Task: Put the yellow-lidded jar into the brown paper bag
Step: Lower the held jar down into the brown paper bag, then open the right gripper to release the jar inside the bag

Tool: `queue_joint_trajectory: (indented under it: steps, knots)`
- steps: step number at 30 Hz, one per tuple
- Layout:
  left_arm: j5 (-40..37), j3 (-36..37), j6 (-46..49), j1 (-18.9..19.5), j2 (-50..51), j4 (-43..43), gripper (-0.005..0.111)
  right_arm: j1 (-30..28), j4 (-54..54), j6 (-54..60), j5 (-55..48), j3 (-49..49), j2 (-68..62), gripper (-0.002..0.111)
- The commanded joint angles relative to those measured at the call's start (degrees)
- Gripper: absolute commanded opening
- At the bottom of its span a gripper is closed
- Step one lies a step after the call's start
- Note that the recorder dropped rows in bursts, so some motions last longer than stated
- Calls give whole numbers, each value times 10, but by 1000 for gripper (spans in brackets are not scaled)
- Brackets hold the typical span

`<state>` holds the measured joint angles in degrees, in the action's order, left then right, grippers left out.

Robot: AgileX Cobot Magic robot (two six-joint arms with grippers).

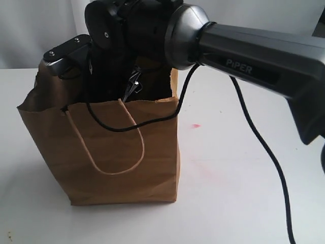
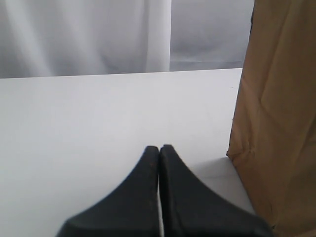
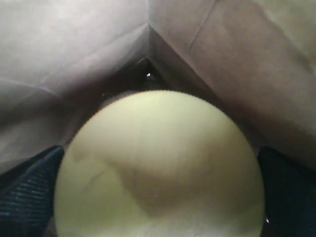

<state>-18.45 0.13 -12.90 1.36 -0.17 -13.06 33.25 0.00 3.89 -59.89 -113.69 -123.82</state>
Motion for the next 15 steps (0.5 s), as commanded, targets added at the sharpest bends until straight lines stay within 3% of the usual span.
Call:
queue_joint_trajectory:
  steps: [1,15]
  knots:
    - [2,-1,-2,-2,2,2,1,-1,0,-1,9,-3,-7,0]
    - [2,-1,-2,-2,2,2,1,-1,3,-1,7,-3,-19,0]
